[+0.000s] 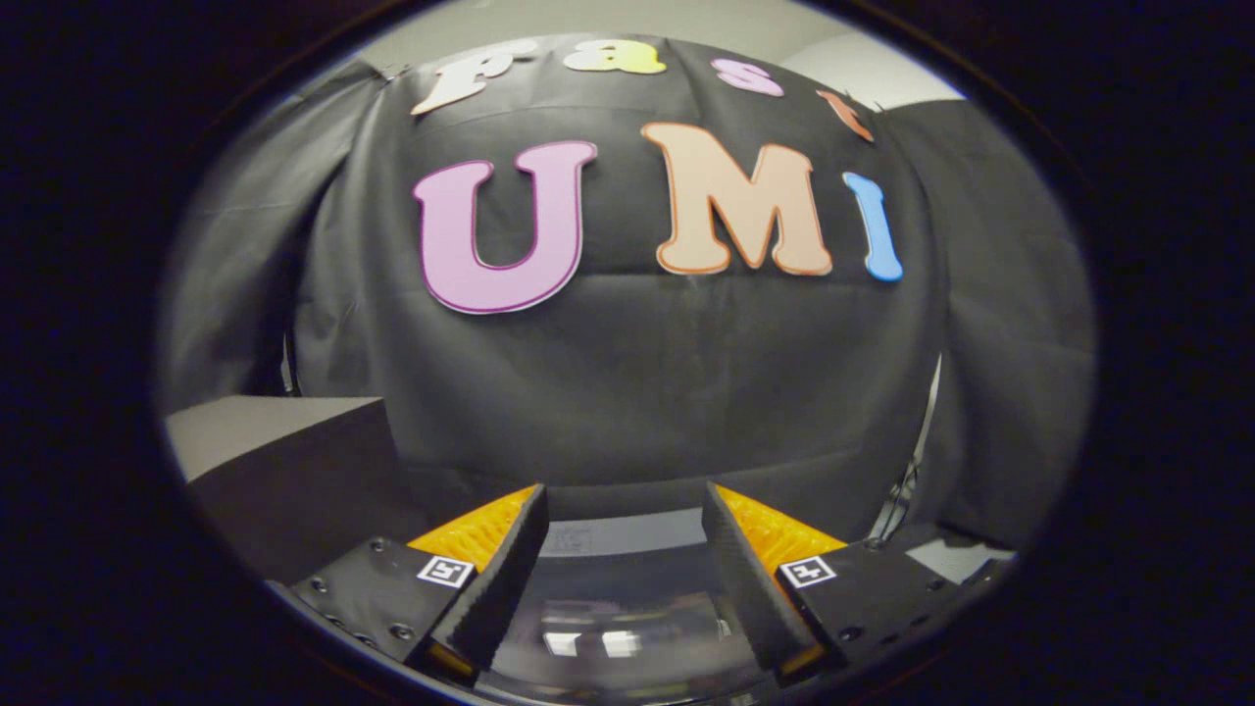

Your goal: Put the clothes into the washing machine and then close the washing machine lid.

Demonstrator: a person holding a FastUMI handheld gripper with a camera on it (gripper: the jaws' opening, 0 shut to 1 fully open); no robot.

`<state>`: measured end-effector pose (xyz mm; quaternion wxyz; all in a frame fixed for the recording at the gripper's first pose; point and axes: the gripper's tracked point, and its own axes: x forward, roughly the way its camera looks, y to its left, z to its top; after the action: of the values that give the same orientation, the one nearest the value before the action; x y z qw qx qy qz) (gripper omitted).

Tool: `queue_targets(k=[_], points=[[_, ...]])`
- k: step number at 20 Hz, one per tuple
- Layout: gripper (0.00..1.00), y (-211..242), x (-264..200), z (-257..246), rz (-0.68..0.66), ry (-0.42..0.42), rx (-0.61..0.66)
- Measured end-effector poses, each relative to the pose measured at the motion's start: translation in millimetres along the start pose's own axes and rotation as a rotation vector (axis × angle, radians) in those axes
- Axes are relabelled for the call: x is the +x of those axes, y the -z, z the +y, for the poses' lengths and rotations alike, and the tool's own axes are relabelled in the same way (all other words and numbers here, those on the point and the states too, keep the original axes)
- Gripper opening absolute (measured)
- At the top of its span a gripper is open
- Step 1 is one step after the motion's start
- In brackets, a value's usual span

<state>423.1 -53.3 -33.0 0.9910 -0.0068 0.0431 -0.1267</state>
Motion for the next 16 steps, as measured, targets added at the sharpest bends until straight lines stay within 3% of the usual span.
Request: queue_targets(k=[6, 16], points=[[0.98, 2, -13, 19, 0.055, -0.002, 0.073], [0.98, 18, -26, 44, 0.07, -0.02, -0.071]])
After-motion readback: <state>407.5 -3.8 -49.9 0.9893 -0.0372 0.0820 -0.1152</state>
